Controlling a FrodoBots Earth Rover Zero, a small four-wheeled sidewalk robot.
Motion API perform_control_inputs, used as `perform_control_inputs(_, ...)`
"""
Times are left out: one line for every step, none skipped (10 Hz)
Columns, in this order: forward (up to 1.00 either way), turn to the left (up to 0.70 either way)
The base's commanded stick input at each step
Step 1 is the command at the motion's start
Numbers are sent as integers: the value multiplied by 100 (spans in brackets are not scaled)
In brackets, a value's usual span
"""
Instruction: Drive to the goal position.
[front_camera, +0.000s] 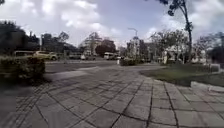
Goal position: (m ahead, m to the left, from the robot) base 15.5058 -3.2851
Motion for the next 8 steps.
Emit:
perform_control_inputs(70, -11)
perform_control_inputs(70, -3)
perform_control_inputs(70, 0)
perform_control_inputs(70, 0)
perform_control_inputs(70, 0)
perform_control_inputs(70, 0)
perform_control_inputs(70, 0)
perform_control_inputs(70, 0)
